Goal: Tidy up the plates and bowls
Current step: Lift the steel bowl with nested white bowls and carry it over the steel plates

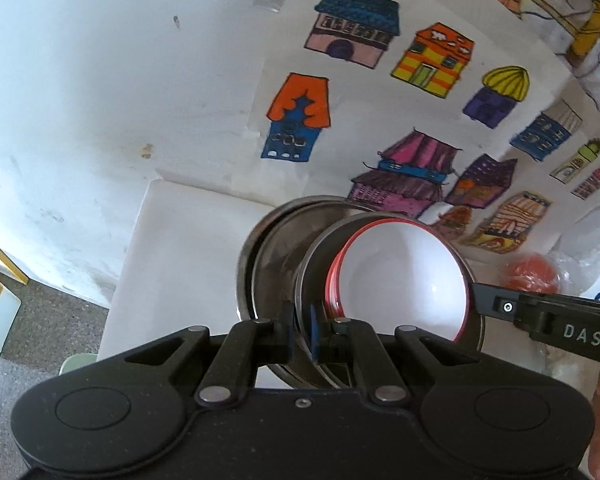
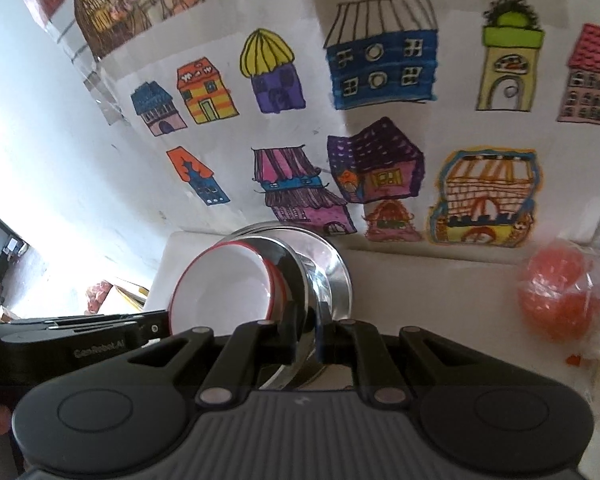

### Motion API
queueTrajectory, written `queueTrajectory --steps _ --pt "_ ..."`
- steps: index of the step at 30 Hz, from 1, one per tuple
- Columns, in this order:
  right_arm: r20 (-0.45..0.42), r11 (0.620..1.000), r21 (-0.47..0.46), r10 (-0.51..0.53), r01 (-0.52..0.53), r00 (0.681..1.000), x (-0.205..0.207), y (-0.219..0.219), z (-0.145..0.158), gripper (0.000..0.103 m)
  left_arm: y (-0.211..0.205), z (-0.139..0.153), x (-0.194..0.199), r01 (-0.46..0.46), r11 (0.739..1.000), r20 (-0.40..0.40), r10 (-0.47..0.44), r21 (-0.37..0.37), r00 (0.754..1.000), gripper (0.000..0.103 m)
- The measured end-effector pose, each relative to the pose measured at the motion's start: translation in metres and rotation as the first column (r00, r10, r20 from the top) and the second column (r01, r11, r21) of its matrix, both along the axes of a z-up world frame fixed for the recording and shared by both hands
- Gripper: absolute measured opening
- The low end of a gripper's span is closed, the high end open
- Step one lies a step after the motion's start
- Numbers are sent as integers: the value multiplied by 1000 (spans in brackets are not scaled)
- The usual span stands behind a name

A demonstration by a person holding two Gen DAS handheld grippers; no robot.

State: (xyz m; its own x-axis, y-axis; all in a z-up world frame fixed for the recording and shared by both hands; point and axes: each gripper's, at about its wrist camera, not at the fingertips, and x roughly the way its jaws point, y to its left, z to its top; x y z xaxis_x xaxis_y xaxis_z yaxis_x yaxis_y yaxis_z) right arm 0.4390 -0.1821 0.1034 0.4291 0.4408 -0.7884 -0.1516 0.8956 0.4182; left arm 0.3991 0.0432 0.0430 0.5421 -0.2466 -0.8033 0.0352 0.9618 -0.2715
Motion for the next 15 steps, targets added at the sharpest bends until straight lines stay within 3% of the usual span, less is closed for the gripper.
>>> queueTrajectory --steps 15 --pt "-28 1000 -5 11 -12 1000 15 9 -21 10 3 -10 17 -10 1000 -17 11 15 1000 7"
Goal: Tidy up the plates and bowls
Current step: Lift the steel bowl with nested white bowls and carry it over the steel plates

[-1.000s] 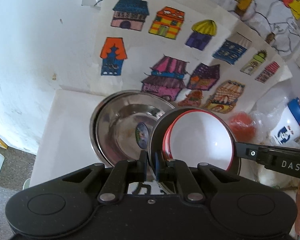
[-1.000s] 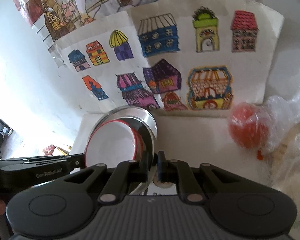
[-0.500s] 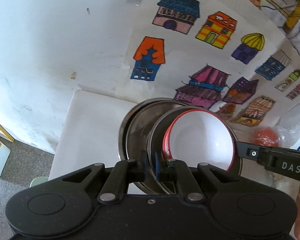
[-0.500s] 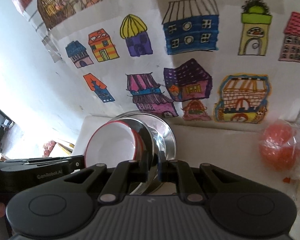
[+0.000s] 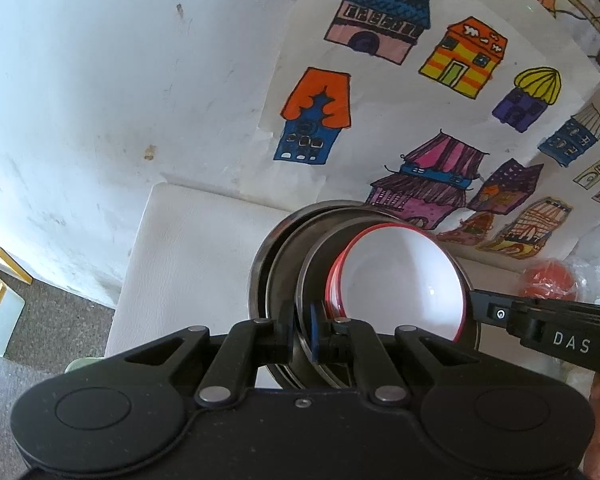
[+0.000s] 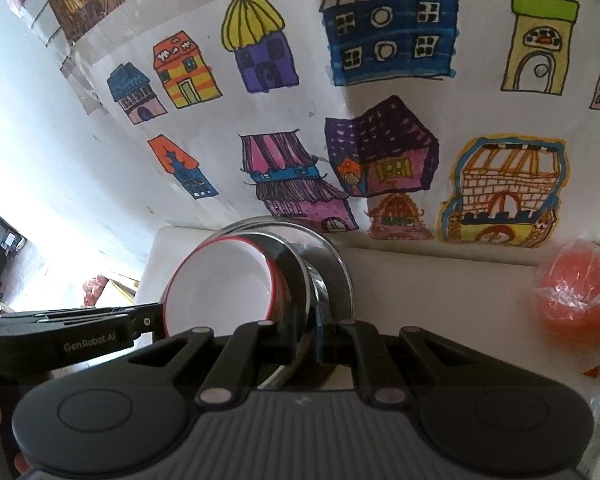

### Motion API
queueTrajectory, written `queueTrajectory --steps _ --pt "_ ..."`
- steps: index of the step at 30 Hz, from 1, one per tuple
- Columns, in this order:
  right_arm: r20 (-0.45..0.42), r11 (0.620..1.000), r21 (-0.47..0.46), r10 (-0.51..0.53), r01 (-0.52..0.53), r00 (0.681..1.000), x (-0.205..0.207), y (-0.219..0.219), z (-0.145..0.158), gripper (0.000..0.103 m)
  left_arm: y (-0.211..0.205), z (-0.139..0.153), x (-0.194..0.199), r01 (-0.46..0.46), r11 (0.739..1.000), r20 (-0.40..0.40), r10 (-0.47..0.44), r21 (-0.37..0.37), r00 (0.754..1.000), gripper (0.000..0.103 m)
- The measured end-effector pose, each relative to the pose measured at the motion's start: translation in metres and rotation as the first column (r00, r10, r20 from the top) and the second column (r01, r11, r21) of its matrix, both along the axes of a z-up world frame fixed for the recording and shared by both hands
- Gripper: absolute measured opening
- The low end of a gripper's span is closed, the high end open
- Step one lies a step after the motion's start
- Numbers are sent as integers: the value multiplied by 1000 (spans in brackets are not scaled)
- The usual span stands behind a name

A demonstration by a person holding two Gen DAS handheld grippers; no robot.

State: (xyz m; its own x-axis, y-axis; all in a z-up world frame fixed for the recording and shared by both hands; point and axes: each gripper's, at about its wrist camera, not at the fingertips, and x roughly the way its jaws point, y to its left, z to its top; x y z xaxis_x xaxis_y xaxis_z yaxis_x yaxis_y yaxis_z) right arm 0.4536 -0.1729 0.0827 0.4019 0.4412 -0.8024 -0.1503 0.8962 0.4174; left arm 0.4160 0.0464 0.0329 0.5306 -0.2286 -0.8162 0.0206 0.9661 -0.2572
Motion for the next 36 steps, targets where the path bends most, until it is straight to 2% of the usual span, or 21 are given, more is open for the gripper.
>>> queueTrajectory --steps 36 --pt "11 1000 6 9 -9 1000 3 2 -4 12 1 -2 0 -22 1000 21 22 -6 1000 7"
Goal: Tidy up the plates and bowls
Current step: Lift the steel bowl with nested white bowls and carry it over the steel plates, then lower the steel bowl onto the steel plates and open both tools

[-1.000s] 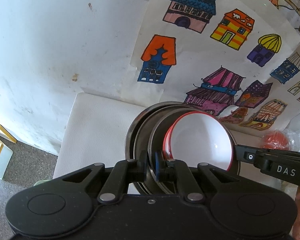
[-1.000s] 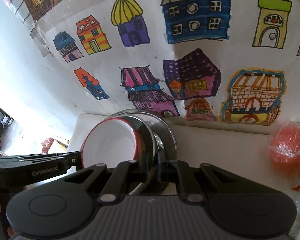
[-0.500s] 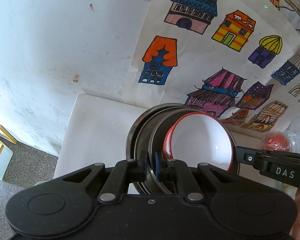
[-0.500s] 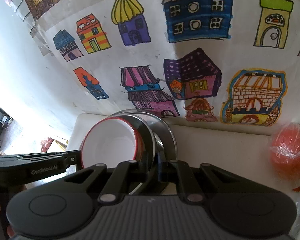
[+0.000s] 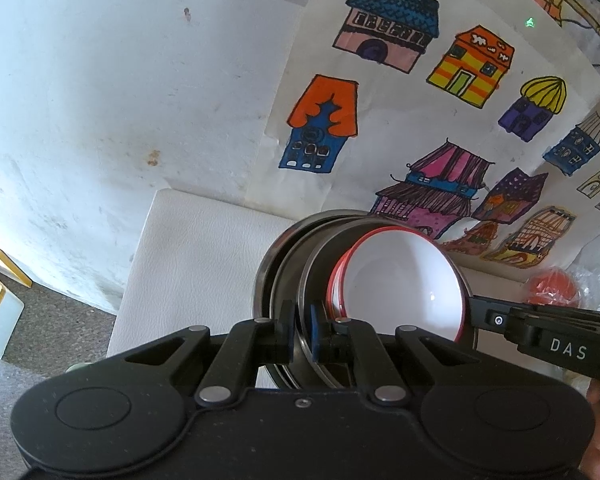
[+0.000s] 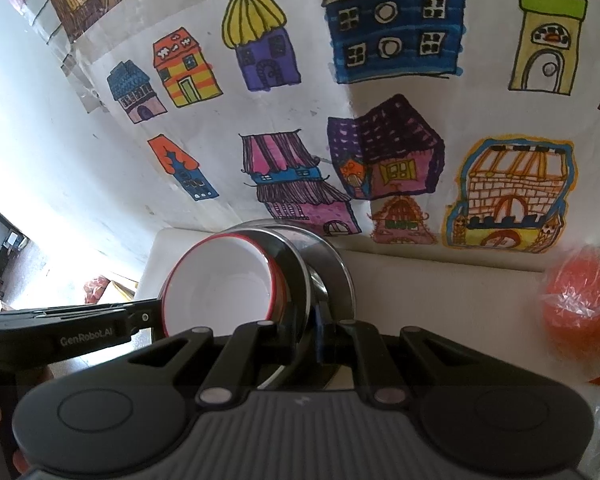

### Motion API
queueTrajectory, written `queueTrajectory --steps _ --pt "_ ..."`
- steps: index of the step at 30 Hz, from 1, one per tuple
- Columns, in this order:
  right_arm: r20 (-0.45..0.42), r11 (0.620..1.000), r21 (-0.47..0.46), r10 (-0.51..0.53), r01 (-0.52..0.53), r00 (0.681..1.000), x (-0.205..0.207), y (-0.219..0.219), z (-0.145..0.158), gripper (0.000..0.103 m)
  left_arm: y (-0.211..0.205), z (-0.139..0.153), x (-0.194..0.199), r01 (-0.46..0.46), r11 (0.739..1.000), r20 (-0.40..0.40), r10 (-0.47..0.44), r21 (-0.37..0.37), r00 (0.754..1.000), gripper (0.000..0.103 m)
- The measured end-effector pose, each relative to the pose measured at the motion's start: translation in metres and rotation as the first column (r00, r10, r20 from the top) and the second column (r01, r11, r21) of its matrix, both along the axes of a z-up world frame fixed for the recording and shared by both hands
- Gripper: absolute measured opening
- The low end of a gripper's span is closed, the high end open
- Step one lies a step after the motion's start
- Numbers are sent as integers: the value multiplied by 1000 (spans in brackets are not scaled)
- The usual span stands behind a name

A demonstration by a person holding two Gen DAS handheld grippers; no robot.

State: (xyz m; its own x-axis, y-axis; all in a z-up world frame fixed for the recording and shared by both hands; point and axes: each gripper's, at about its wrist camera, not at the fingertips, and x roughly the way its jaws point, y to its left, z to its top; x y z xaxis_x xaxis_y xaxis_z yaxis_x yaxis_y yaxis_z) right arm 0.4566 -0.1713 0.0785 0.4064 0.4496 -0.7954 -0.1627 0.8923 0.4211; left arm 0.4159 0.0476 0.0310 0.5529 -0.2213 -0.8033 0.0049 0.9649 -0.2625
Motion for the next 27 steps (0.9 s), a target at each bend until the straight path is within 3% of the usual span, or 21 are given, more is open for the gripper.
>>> queueTrajectory --steps 18,27 --pt "10 1000 21 -4 4 1000 -3 -4 -1 15 1 -2 -1 -4 1000 -1 4 -25 1000 10" --pt "17 999 26 -18 17 1000 -7 -10 0 26 4 -4 -2 -17 999 -4 17 -34 1000 16"
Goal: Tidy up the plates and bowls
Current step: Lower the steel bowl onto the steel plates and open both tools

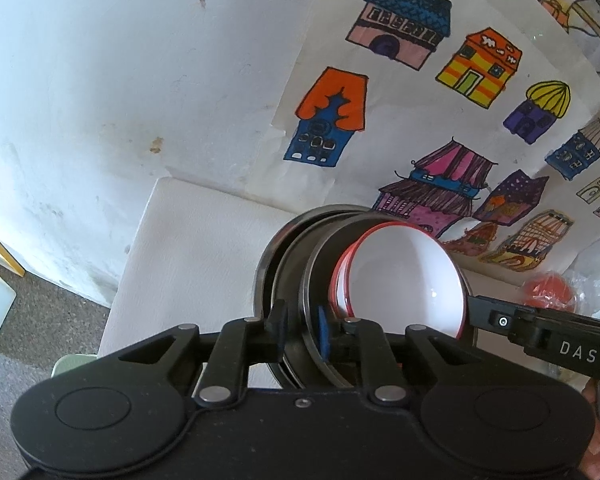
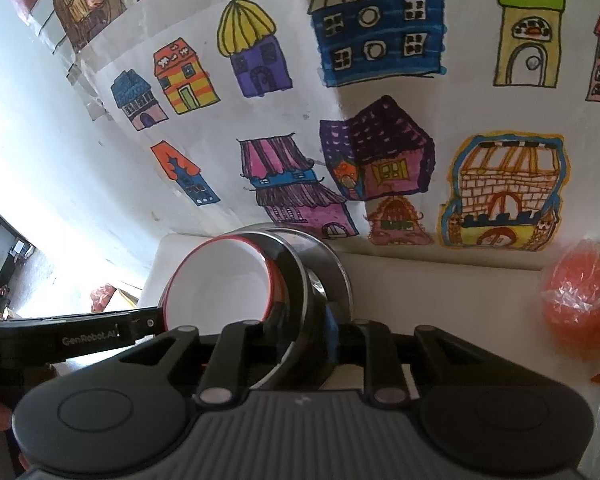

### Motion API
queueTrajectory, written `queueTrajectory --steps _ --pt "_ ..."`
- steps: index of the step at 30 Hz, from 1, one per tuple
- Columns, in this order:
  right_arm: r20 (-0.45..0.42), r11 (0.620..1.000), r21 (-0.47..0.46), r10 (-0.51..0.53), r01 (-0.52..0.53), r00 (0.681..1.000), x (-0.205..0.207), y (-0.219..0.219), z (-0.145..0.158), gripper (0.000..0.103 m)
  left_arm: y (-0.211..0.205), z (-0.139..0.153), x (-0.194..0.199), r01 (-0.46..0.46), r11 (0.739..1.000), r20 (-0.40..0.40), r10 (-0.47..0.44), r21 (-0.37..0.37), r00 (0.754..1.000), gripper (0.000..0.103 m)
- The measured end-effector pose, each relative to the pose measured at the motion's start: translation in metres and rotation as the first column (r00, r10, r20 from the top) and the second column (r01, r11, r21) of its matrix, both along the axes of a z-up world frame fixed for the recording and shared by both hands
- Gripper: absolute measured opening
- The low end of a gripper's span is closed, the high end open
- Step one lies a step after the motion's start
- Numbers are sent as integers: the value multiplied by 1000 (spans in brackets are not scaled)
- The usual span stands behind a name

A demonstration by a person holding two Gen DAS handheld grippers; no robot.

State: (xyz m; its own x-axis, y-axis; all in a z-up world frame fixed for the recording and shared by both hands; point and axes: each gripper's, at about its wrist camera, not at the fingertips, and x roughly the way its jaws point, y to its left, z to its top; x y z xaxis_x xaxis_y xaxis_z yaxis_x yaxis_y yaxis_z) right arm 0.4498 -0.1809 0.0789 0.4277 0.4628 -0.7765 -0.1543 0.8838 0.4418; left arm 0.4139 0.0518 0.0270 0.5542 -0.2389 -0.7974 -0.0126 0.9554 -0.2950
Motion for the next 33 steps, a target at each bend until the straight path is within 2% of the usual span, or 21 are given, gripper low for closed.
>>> queueTrajectory --steps 3,8,12,14,18,20,22,23,33 --pt "7 1000 -4 -6 6 1000 -1 -2 1 31 1 3 -2 -6 1000 16 6 9 1000 19" --pt "22 1000 -1 -21 21 1000 -6 -7 3 42 3 5 -8 -13 1000 38 12 19 999 32" --pt "42 1000 -7 -21 21 999 -15 -10 7 50 6 7 -15 -18 1000 58 17 26 998 38" --pt "53 1000 -10 -21 21 998 -20 -10 9 54 6 8 -20 -19 999 71 17 28 997 45" --pt "77 1000 -7 -26 27 997 -34 -13 14 61 5 11 -32 -20 999 103 15 43 995 51" --pt "96 999 -12 -29 30 995 -40 -14 17 66 4 13 -38 -17 999 121 12 40 993 63" --pt "114 999 -16 -32 34 993 -46 -15 20 68 3 15 -45 -15 999 138 9 42 990 65" --pt "121 999 -12 -37 38 992 -49 -15 21 69 2 16 -47 -16 999 116 11 43 993 65" --pt "182 998 2 -65 66 981 -78 -24 33 81 -3 28 -76 -33 998 196 24 45 980 80"
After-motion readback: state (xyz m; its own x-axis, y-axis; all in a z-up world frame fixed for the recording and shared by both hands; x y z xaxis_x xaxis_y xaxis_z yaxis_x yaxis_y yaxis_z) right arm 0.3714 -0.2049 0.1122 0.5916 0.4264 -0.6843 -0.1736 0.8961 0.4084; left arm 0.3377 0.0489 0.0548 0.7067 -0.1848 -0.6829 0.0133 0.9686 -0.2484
